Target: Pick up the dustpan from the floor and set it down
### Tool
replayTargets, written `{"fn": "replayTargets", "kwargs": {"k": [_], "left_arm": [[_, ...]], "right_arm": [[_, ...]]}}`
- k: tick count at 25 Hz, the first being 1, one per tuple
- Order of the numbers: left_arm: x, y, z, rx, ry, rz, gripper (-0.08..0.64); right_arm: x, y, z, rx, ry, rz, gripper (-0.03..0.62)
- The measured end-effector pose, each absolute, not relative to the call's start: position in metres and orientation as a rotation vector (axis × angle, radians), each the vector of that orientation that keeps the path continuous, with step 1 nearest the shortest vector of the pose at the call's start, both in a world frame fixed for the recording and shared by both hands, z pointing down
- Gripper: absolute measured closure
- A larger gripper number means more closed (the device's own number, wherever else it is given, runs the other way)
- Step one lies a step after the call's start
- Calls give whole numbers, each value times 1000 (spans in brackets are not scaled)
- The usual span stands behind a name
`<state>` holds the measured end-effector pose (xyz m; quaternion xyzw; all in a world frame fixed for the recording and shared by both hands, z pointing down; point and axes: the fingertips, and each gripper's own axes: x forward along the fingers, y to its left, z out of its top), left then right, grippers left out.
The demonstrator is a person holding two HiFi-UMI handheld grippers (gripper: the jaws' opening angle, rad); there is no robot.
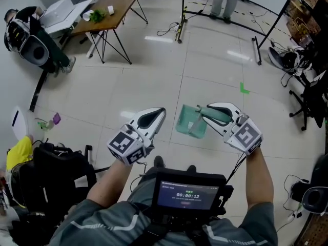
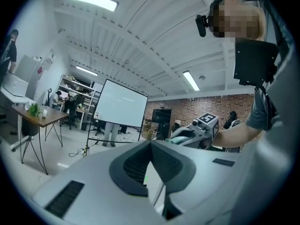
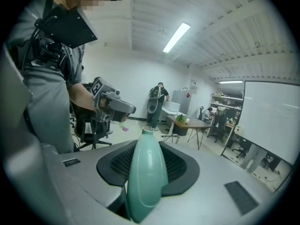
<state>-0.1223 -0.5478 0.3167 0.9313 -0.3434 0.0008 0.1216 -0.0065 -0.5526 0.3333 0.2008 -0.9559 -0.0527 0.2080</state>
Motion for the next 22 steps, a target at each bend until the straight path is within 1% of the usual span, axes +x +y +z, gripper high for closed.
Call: {"fn": "replayTargets", "kwargs": {"k": [4, 8, 16, 22], "left_arm": [[-98, -583, 375, 2674, -1002, 43, 534], [-67, -614, 466, 2613, -977, 120, 534], [-38, -664, 660, 2550, -914, 253, 534], [-31, -674, 768, 2477, -908, 315, 534]], "right_arm": [[14, -589, 388, 561, -2659, -148, 460], [40, -622, 480, 536, -2648, -76, 460], [46, -674, 680, 486, -2597, 4, 459], [49, -693, 795, 449, -2582, 32, 459]]}}
